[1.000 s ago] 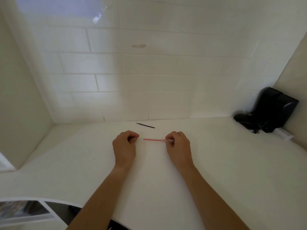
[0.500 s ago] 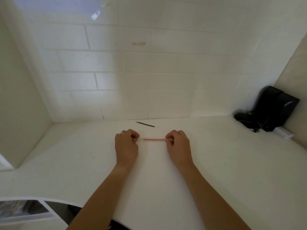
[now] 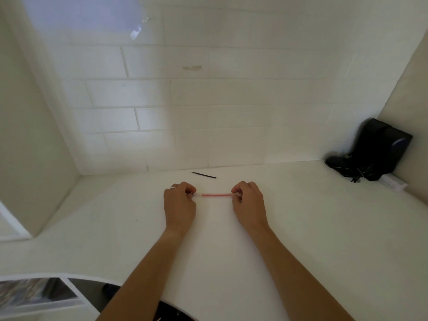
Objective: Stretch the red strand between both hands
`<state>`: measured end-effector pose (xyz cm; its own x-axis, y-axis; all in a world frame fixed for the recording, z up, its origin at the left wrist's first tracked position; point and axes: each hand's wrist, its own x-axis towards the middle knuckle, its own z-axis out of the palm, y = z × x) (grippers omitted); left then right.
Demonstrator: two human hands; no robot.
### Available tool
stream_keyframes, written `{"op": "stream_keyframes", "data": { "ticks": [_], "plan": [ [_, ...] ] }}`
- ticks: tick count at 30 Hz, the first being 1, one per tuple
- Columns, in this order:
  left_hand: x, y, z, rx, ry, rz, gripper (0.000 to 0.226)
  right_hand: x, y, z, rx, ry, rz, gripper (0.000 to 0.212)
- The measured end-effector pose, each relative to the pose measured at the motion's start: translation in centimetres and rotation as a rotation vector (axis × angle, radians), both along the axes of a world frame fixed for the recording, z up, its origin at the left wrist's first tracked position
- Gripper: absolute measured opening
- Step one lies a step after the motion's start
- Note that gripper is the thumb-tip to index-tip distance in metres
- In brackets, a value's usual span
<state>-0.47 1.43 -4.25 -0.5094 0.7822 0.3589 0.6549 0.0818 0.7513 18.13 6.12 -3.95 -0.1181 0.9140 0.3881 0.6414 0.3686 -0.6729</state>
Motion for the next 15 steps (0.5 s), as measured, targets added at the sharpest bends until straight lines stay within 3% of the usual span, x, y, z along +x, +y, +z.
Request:
{"op": "stream_keyframes", "data": {
  "ticks": [15],
  "plan": [
    [0.55, -0.7, 0.96, -0.063, 0.012, -0.003, 0.036, -0.27, -0.61, 0.79, -0.013, -0.033, -0.007, 0.017]
  ]
}}
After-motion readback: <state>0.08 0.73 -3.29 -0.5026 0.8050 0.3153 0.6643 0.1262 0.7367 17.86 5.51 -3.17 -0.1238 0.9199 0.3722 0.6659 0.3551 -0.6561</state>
